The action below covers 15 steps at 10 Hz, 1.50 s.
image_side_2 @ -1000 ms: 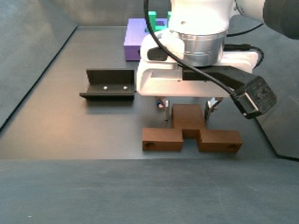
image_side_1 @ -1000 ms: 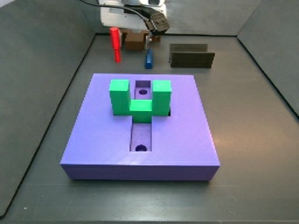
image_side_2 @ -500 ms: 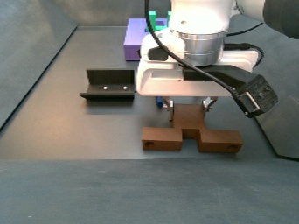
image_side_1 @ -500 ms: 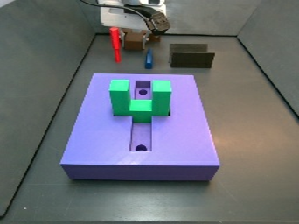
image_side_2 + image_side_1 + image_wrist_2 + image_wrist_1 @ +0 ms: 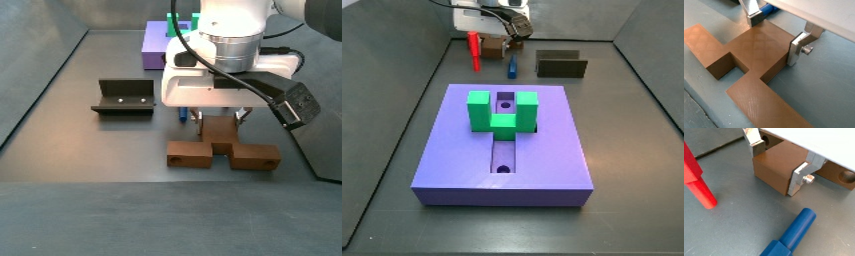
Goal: Pick up the brown object. Move up. Place the brown object on the fixture. Regrasp the brown object. Move to above the board. Insert the brown object.
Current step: Pick up the brown object, then move up, then place the brown object on the fixture.
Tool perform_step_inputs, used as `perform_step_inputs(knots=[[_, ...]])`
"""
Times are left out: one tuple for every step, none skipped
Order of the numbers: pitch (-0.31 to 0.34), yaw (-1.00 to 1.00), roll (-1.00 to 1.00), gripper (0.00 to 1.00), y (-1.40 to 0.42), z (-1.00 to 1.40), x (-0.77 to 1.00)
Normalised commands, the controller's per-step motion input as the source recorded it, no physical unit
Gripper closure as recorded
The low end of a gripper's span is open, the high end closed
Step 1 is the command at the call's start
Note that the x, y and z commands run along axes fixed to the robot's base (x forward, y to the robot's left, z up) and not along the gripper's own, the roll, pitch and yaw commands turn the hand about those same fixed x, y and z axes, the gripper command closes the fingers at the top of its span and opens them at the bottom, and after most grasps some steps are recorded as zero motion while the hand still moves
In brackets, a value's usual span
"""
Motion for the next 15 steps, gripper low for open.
perform_step_inputs(knots=[[0.0,0.0,0.0,1.0,0.0,0.0,0.0],[0.0,0.0,0.0,1.0,0.0,0.0,0.0],[0.0,0.0,0.0,1.0,0.0,0.0,0.0],[0.0,0.0,0.0,1.0,0.0,0.0,0.0],[0.0,0.0,0.0,1.0,0.0,0.0,0.0],[0.0,0.0,0.0,1.0,0.0,0.0,0.0],[0.0,0.0,0.0,1.0,0.0,0.0,0.0],[0.0,0.0,0.0,1.0,0.0,0.0,0.0],[0.0,0.0,0.0,1.0,0.0,0.0,0.0],[0.0,0.0,0.0,1.0,0.0,0.83,0.0],[0.001,0.01,-0.01,1.0,-0.1,0.8,0.04],[0.027,0.02,0.0,1.0,-0.08,0.65,0.01],[0.022,0.01,0.04,1.0,-0.03,0.25,0.02],[0.0,0.0,-0.01,1.0,0.01,0.0,0.0],[0.0,-0.43,-0.33,1.0,-0.05,0.22,0.46]])
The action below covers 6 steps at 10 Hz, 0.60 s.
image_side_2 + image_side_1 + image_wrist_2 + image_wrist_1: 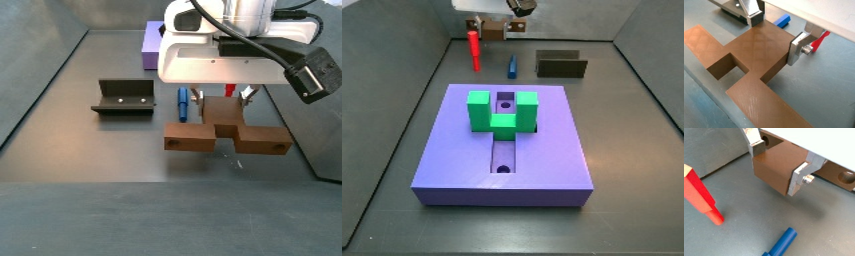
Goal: Pick up the brown object. Move up. Place the brown object on the fixture. Regrasp the brown object. Move to above the board. Insert the brown object.
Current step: Place the brown object on the fixture.
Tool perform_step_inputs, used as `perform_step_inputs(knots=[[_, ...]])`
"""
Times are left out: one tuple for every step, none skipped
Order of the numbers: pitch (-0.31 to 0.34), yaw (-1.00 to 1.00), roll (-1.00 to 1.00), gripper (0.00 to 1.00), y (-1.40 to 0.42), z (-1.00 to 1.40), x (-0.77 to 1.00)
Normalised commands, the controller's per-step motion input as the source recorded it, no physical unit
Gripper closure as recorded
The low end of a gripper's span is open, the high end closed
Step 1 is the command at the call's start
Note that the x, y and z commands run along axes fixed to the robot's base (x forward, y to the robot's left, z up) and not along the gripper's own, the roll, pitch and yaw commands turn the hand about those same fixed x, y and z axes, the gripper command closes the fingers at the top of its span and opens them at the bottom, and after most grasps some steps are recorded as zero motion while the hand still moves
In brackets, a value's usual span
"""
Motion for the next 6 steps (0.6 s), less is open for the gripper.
perform_step_inputs(knots=[[0.0,-0.21,-0.5,1.0,-0.12,0.26,0.92],[0.034,-0.09,-0.45,1.0,-0.2,0.31,1.0],[0.097,-0.04,-0.4,1.0,-0.26,0.32,1.0],[0.117,0.0,-0.43,1.0,-0.26,0.27,1.0],[0.146,0.0,-0.47,1.0,-0.25,0.25,1.0],[0.206,0.0,-0.44,1.0,-0.28,0.17,1.0]])
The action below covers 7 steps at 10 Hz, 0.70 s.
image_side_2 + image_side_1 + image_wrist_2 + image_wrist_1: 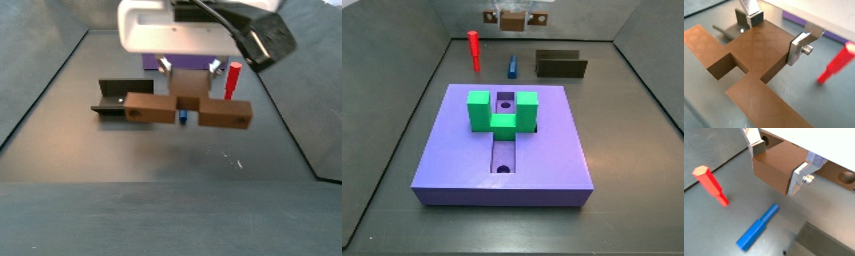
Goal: Pick up the brown object. Move up. Place the brown object on the fixture. Regrasp the brown object. Move to above the board. Insert the brown object.
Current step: Place the brown object on the fixture.
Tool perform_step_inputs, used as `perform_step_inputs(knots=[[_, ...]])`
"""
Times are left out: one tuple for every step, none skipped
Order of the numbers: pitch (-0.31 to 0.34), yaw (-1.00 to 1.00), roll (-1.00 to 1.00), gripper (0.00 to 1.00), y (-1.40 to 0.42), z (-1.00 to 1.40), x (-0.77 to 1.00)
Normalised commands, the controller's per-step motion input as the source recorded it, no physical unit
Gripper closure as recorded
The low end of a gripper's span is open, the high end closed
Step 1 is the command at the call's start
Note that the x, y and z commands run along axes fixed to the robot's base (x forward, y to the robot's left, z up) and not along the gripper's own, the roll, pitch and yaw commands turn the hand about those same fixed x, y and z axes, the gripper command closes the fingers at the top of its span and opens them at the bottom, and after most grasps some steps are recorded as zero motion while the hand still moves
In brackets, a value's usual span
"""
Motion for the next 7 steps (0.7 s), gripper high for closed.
perform_step_inputs(knots=[[0.211,0.0,-0.45,1.0,-0.29,0.15,1.0],[0.223,0.0,-0.47,1.0,-0.28,0.14,0.99],[0.234,0.0,-0.48,1.0,-0.27,0.11,0.99],[0.231,0.0,-0.49,1.0,-0.25,0.07,0.97],[0.206,0.0,-0.55,1.0,-0.2,0.11,0.91],[0.146,0.0,-0.64,1.0,-0.14,0.14,0.87],[0.049,0.0,-0.73,1.0,-0.07,0.15,0.82]])
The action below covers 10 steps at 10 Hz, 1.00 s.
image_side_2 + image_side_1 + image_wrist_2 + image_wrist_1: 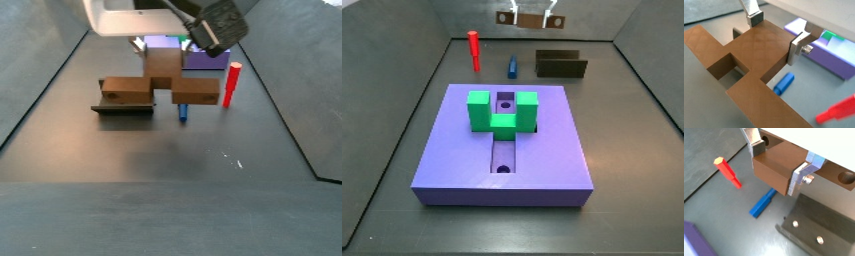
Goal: Pick up the brown object. Move up. Place the brown object on the fixture. Regrasp the brown object. Move to above the board. Insert the brown object.
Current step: Place the brown object on the fixture.
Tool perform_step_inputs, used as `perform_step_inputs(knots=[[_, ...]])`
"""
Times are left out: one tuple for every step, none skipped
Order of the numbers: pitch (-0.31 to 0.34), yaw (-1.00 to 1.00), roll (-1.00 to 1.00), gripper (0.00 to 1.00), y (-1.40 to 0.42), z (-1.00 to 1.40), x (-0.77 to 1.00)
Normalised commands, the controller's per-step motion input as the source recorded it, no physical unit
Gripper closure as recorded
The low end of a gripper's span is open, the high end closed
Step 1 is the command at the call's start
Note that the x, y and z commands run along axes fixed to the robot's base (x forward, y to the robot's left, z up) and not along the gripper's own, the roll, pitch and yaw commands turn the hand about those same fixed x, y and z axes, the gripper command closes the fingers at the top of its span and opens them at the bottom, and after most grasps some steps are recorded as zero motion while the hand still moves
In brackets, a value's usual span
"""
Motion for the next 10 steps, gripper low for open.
perform_step_inputs(knots=[[0.0,0.0,-0.87,1.0,0.0,0.1,0.75],[0.0,0.0,-0.74,1.0,-0.02,0.01,0.73],[0.0,0.0,-0.7,1.0,-0.04,0.0,0.76],[0.0,0.01,-0.61,1.0,-0.11,0.0,0.84],[0.017,0.01,-0.57,1.0,-0.17,0.0,0.87],[0.0,0.06,-0.53,1.0,-0.2,0.03,0.65],[0.071,0.11,-0.35,1.0,-0.13,0.05,0.66],[0.111,0.09,-0.42,1.0,-0.14,0.1,0.77],[0.077,0.07,-0.56,1.0,-0.08,0.07,0.73],[0.0,0.02,-0.61,1.0,-0.08,0.03,0.67]])
